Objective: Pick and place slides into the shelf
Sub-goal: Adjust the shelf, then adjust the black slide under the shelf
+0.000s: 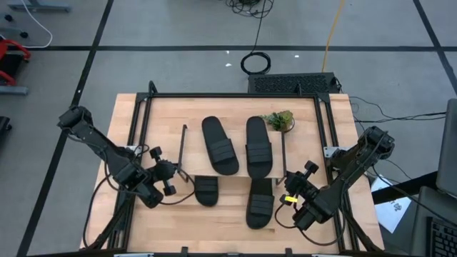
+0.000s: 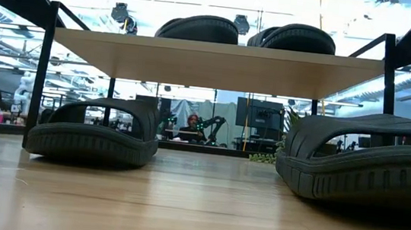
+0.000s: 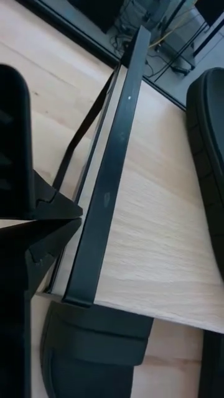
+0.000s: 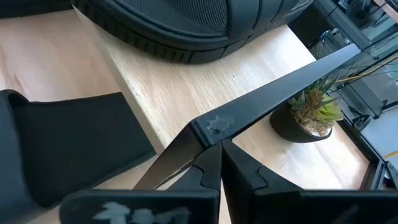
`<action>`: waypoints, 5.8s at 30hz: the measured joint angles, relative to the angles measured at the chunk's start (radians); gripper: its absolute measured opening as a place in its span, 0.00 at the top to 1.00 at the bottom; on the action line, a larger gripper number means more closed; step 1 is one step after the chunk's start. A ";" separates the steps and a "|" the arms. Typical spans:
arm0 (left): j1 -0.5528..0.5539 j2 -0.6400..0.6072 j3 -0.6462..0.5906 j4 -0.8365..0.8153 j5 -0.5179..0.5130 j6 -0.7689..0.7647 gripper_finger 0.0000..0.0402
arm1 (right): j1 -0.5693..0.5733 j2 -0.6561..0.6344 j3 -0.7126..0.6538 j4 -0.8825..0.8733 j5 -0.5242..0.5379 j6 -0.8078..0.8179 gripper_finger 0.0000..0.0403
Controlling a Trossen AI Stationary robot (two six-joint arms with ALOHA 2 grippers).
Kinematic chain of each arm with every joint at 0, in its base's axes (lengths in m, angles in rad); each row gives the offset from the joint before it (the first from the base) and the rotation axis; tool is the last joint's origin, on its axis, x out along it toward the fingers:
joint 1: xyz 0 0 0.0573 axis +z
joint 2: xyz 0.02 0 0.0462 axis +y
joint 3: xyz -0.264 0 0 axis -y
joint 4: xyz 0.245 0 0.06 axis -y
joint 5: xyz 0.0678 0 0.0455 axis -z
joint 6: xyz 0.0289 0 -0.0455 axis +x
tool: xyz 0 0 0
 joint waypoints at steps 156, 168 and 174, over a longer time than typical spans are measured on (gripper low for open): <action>-0.489 0.136 0.201 -0.273 -0.101 -0.334 1.00 | 0.408 0.022 0.143 0.480 -0.253 -0.164 1.00; -0.461 0.216 0.200 -0.270 -0.146 -0.338 0.99 | 0.346 0.354 0.143 1.206 0.259 -0.931 1.00; -0.459 0.227 0.200 -0.270 -0.146 -0.337 0.99 | 0.234 0.403 0.143 1.271 0.142 -1.079 1.00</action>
